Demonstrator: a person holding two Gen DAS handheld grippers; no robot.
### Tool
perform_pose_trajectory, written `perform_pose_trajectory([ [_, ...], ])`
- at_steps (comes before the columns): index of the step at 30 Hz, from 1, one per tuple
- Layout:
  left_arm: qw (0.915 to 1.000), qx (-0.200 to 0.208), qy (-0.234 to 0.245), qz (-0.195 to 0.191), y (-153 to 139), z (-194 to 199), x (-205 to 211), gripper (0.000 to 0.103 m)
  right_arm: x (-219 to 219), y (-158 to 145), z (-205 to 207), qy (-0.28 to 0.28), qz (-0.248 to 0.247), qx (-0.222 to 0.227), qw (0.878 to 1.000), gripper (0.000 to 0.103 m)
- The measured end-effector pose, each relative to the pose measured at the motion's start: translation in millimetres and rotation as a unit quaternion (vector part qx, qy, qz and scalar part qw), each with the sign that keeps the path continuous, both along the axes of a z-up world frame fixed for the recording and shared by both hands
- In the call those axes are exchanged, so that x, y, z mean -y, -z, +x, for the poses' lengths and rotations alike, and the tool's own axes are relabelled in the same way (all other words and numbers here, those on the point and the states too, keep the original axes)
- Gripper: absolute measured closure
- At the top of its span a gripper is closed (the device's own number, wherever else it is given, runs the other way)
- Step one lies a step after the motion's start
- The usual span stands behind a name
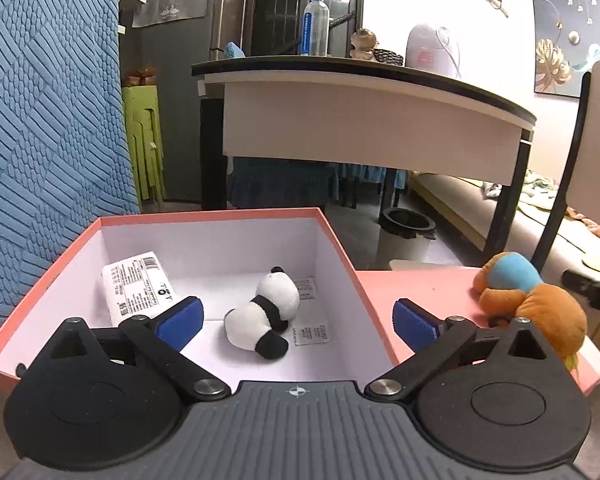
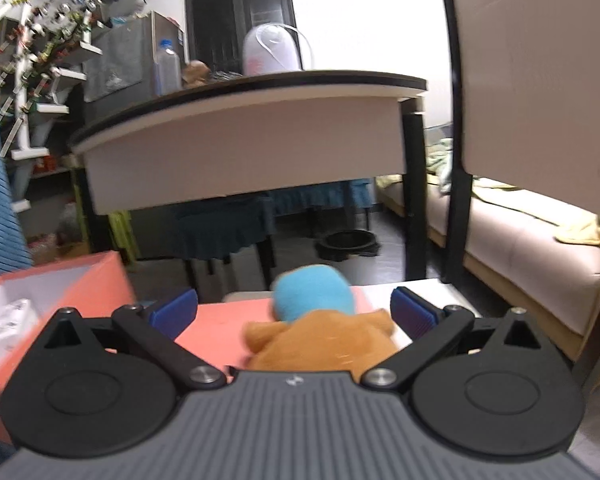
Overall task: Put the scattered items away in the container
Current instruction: 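Lower the right gripper onto the orange-and-blue plush and grasp it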
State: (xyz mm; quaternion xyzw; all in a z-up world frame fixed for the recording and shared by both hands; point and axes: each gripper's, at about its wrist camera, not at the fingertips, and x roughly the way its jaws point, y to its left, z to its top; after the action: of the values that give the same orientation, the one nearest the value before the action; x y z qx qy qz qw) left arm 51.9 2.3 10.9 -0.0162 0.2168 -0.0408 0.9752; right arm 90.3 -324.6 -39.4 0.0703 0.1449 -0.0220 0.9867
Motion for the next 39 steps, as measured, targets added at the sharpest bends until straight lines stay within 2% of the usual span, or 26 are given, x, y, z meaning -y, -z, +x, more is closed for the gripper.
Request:
perform_pose_trajectory([
  [4, 1.0000, 0.001, 0.008, -0.002, 0, -3, 0, 0.001, 9, 18, 17, -0.012, -0.012, -0.029, 0.999, 0.000],
  [7, 0.9999, 0.000, 0.012, -0.004, 0, -4, -1, 0.001, 15, 31, 26, -0.011, -0.003, -0.051, 0.999, 0.000],
  [11, 0.9999, -0.001, 0.014, -0.008, -1, -6, -3, 0.001, 14, 44, 33, -0.010, -0.014, -0.066, 0.998, 0.000],
  [28, 0.9996, -0.016, 0.011, -0.022, 0, -6, -7, 0.001, 7, 49, 40, -0.011, -0.016, -0.061, 0.998, 0.000],
  [39, 0.9995, -0.018, 0.016, -0.018, 1, -7, -2, 0.001, -7, 58, 42, -0.020, -0.077, -0.055, 0.995, 0.000],
])
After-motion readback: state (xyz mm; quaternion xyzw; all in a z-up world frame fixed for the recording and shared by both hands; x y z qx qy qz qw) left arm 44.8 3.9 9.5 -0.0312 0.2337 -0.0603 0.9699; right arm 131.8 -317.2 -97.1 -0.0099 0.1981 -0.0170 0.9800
